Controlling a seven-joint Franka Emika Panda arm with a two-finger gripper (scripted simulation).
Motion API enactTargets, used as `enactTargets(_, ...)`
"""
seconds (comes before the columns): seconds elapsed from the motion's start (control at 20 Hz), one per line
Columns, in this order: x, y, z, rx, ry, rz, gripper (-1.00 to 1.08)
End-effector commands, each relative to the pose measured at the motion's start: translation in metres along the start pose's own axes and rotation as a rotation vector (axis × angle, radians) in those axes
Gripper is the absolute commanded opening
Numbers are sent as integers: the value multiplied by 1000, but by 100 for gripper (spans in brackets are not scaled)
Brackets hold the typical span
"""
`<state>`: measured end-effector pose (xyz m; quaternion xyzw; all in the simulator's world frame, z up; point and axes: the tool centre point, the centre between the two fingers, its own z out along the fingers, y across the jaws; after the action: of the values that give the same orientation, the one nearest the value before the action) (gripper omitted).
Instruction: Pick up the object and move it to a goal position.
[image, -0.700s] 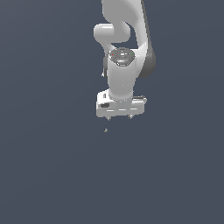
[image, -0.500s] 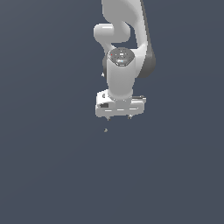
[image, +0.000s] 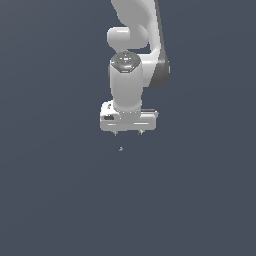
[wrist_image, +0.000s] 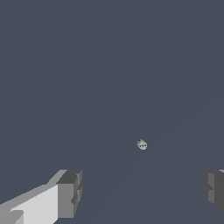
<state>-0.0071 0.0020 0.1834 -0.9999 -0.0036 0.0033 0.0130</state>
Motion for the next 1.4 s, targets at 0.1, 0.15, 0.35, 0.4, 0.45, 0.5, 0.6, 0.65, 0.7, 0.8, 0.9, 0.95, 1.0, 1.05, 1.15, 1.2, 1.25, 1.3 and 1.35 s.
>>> enactTargets(0.1, 0, -1, 2, -1, 0, -12, 100)
enactTargets(0.15, 0, 0, 3, -1, 0, -19, 100)
enactTargets(0.35, -1, 3, 8, -4, -1, -55, 100)
enactTargets(0.4, -1, 3, 10, -6, -1, -68, 100)
enactTargets(0.45, -1, 4, 12, -7, -1, -82, 100)
enactTargets(0.5, -1, 5, 14, -8, -1, -98, 100)
enactTargets(0.6, -2, 7, 19, -11, -1, -133, 100)
enactTargets(0.65, -2, 9, 22, -12, -1, -152, 100)
enactTargets(0.7, -2, 10, 25, -13, -2, -173, 100)
enactTargets(0.8, -3, 13, 31, -16, -2, -219, 100)
enactTargets(0.9, -4, 16, 38, -19, -3, -271, 100)
enactTargets(0.95, -4, 17, 42, -21, -3, -298, 100)
enactTargets(1.0, -5, 19, 45, -22, -4, -325, 100)
enactTargets(1.05, -6, 20, 49, -23, -4, -352, 100)
enactTargets(1.15, -7, 23, 56, -25, -5, -406, 100)
enactTargets(1.2, -7, 24, 60, -26, -6, -433, 100)
enactTargets(1.25, -8, 26, 64, -27, -6, -460, 100)
enactTargets(1.3, -9, 27, 67, -28, -6, -487, 100)
enactTargets(1.35, -10, 28, 71, -28, -7, -514, 100)
